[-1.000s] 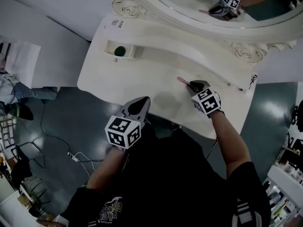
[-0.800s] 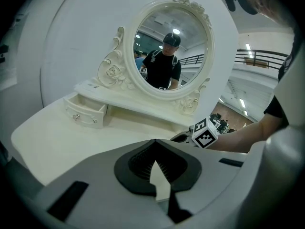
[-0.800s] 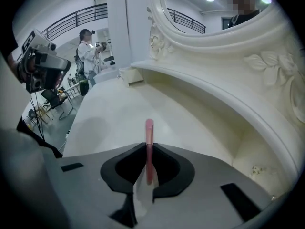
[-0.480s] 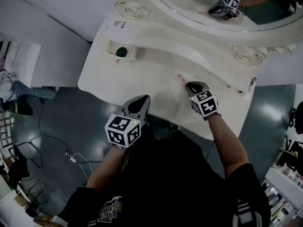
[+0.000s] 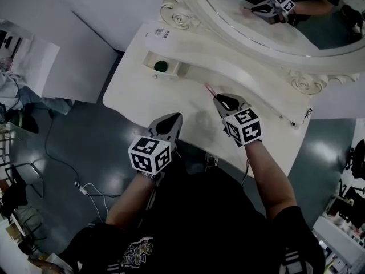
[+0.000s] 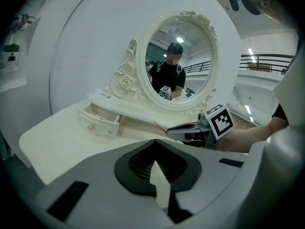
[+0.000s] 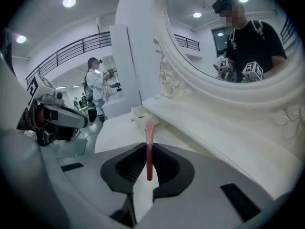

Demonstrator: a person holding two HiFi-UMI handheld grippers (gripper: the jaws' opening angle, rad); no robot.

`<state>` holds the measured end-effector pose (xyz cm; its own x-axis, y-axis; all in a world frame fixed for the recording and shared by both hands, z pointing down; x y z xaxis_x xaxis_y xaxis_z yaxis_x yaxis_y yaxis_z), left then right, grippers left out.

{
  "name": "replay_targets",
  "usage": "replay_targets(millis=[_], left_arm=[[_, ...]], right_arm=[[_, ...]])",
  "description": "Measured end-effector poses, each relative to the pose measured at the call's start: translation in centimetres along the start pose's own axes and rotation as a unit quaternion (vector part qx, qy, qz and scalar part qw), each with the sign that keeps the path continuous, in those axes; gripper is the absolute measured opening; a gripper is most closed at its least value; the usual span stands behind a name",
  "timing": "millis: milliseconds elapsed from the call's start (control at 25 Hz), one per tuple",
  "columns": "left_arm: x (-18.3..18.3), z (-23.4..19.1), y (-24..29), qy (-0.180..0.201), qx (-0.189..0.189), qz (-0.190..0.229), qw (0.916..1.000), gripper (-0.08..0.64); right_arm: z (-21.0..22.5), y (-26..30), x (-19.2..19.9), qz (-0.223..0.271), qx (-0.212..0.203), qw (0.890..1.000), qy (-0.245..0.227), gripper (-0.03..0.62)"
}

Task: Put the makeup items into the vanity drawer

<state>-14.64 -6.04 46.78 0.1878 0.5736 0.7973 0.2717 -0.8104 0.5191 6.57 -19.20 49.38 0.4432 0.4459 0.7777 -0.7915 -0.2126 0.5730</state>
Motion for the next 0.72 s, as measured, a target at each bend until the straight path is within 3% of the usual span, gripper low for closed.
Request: replay_targets(millis=[320, 720], left_arm=[[-1.7, -3.2, -0.2, -0.006, -0.016, 0.019, 0.9997, 0.0], [-3.1, -8.5, -0.3, -0.011, -0.028, 0.022, 0.9993, 0.0]], right_arm=[[-2.4, 4.2, -5.5, 0.018, -0.028, 0.999, -0.036, 0.061], [-3.3, 10.4, -11.0, 0.009, -0.034, 0.996, -0.077, 0.06]])
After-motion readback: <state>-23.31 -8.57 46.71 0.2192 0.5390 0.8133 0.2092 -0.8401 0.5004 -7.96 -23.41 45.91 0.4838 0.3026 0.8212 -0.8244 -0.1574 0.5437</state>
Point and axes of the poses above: the fingertips, and each gripper's own axes: y forward along the fingers, z to its right, x out of its underside, the point moved 10 cm from there along -y, backward along the fingers, and after that the axes turned 11 degrees about -x, right-handed, at the moved point
